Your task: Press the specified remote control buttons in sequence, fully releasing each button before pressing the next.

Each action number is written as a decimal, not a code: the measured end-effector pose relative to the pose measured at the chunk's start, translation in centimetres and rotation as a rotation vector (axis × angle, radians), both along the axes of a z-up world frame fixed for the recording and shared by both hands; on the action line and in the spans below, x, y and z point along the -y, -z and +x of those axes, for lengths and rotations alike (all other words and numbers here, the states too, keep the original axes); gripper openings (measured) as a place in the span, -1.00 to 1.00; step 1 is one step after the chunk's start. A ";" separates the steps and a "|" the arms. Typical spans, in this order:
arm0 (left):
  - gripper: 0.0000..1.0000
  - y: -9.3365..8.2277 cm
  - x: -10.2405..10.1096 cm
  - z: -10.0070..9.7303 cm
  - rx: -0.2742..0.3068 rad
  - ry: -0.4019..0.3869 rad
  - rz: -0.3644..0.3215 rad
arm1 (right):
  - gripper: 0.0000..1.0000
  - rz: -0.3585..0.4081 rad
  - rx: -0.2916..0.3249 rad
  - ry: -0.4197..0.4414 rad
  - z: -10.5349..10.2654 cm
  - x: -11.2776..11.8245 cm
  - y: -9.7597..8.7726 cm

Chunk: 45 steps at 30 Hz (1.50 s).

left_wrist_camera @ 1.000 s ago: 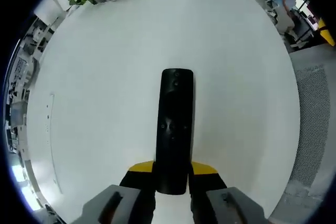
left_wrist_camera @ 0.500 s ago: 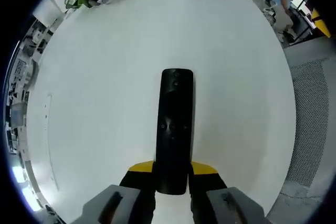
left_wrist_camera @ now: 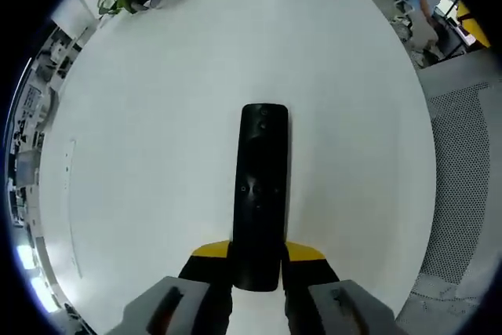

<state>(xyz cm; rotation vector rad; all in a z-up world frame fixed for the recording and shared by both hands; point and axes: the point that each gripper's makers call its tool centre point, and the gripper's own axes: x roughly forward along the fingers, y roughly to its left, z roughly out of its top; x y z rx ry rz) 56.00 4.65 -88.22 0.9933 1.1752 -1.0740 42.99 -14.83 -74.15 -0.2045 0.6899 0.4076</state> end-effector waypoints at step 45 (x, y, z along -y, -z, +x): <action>-0.54 -0.1 -0.1 -5.9 0.019 0.000 -0.020 | -1.00 -0.011 0.002 -0.046 -0.4 -0.8 0.0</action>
